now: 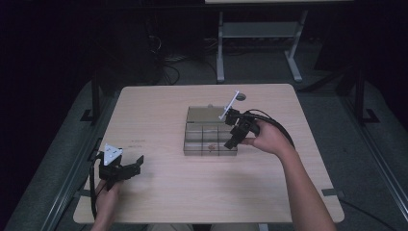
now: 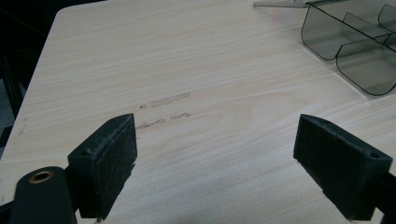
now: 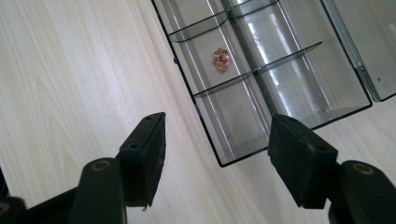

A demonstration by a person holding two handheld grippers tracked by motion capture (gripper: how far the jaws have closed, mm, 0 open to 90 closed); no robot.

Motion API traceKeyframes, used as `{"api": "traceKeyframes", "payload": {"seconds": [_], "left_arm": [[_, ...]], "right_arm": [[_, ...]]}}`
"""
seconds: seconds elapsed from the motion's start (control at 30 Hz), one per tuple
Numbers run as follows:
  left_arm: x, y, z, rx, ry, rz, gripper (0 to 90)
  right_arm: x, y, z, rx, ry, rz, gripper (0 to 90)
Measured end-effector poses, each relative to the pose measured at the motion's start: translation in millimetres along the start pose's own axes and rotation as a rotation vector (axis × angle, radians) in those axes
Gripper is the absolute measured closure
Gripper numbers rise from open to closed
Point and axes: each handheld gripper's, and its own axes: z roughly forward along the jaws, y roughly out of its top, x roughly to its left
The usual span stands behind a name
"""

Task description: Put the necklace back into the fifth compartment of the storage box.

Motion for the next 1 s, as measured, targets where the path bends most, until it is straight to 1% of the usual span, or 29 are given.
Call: {"api": "traceKeyframes", "payload": {"seconds": [0.13,0.23,0.4,0.5,0.7,0.8,0.93,1.0], "left_arm": [[-0.4,0.0,0.1,0.002,0.000,0.001,13.1],[-0.4,0.0,-0.1,0.003,0.001,0.001,13.1],[-1.0,-0.1,-0.2,0.004,0.000,-0.001,13.1],[-1.2,0.0,-0.2,0.003,-0.001,0.006,13.1],[-1.1,-0.1,-0.5,0.001,0.000,0.001,13.1],[-1.2,0.0,-0.5,0.002,-0.001,0.003,13.1],[-1.3,0.1,-0.9,0.002,0.000,0.009,13.1],[-1.4,-0.1,-0.8,0.003,0.000,0.007,13.1]], "right_arm": [[3.2,-3.1,-3.0,-0.009,-0.009,-0.007,34.9],[4.5,-6.7,-3.9,-0.018,-0.009,0.002,33.8],[4.8,-12.3,-3.8,-0.023,-0.014,0.004,32.0],[5.4,-14.4,-4.1,-0.028,-0.013,0.008,31.5],[9.3,-18.7,-4.3,-0.017,-0.016,0.006,30.5],[11.9,-21.7,-5.3,-0.022,-0.017,-0.002,30.3],[14.5,-27.1,-6.3,-0.020,-0.018,-0.002,30.2],[15.9,-30.2,-7.0,-0.028,-0.020,0.000,30.1]]}}
